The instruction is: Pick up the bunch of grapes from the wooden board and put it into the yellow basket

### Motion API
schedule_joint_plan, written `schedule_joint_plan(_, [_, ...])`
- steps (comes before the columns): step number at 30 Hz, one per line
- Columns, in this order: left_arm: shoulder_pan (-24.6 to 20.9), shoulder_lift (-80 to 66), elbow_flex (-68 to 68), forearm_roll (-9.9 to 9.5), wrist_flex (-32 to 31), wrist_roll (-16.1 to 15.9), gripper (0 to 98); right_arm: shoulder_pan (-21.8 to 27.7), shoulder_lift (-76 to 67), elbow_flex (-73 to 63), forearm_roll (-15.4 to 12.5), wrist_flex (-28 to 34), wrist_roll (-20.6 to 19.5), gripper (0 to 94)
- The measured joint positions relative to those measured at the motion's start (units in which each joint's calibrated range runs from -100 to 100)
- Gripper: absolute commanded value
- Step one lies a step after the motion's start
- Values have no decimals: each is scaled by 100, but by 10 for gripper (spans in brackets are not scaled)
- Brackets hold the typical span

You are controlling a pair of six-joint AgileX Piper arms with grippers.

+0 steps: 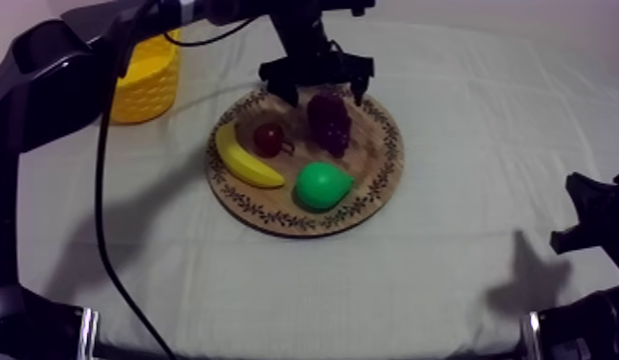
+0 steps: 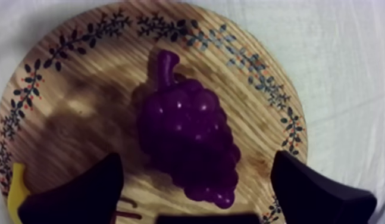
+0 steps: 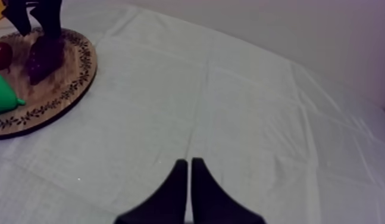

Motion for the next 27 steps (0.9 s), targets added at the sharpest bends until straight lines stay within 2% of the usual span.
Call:
schedule_joint_plan(10, [9,185,-177,5,-26,-29,829,0,0,0,0,0,0,5])
schedule_joint_plan(20, [-8,272,-135,65,-37,97,622,0,0,0,0,9,0,5])
schedule_joint_plan(27, [-8,412,-146,151,72,161,635,0,0,0,0,1,0,5])
